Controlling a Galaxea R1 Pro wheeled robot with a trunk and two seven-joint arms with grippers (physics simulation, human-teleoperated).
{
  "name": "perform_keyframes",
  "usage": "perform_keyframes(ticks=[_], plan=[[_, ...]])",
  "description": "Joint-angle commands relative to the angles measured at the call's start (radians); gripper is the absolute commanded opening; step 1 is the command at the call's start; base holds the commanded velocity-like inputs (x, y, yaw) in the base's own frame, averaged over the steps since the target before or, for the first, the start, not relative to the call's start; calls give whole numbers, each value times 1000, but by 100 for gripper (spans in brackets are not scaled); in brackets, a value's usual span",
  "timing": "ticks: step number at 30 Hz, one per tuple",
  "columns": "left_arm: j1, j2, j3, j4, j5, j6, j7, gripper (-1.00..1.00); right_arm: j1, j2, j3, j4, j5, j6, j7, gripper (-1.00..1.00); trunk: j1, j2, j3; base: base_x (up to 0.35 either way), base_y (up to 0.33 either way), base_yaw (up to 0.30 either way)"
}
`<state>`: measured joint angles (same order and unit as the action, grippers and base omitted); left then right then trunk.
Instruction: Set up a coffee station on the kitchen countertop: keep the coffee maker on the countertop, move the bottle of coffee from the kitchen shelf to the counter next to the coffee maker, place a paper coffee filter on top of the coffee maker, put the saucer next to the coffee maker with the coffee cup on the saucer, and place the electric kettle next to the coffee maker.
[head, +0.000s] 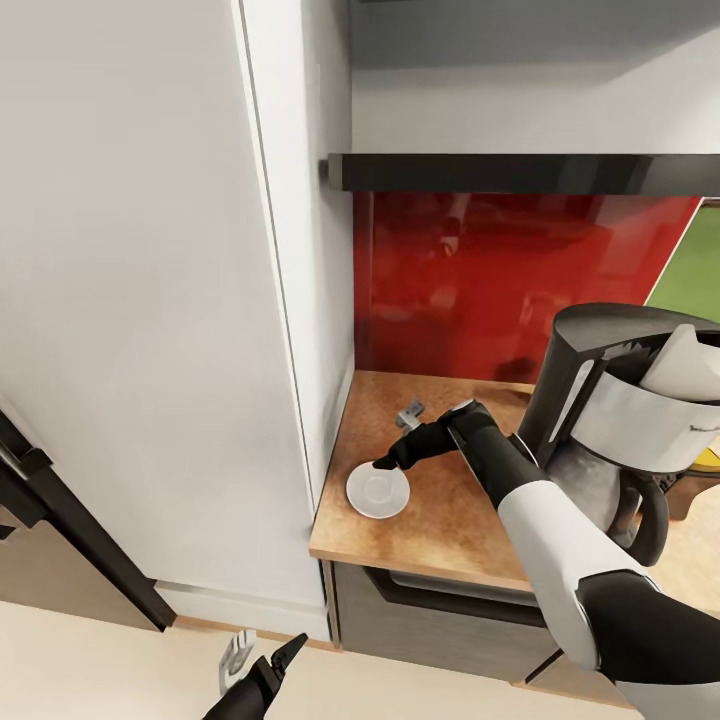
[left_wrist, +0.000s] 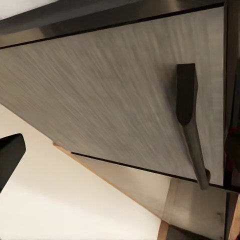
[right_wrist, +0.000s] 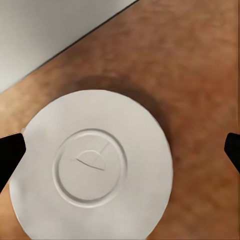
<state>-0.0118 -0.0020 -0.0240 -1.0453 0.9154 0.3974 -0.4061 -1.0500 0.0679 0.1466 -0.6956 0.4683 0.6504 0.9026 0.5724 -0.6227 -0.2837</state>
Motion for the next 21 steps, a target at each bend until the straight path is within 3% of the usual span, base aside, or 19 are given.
perform_keyframes(ticks=[1, 10, 13, 21], plan=[[0, -1, 1, 0, 9, 9, 0, 100, -1, -1, -1, 3, 9, 3, 8, 100, 0, -1, -2, 46, 0, 0], [0, -1, 2, 1, 10, 9, 0, 100, -1, -2, 2, 27, 9, 3, 8, 100, 0, -1, -2, 94, 0, 0], [0, -1, 1, 1, 28, 8, 0, 100, -1, -2, 2, 30, 10, 3, 7, 100, 0, -1, -2, 24, 0, 0], [0, -1, 2, 1, 35, 8, -2, 100, -1, -2, 3, 35, 12, 3, 7, 100, 0, -1, -2, 86, 0, 0]])
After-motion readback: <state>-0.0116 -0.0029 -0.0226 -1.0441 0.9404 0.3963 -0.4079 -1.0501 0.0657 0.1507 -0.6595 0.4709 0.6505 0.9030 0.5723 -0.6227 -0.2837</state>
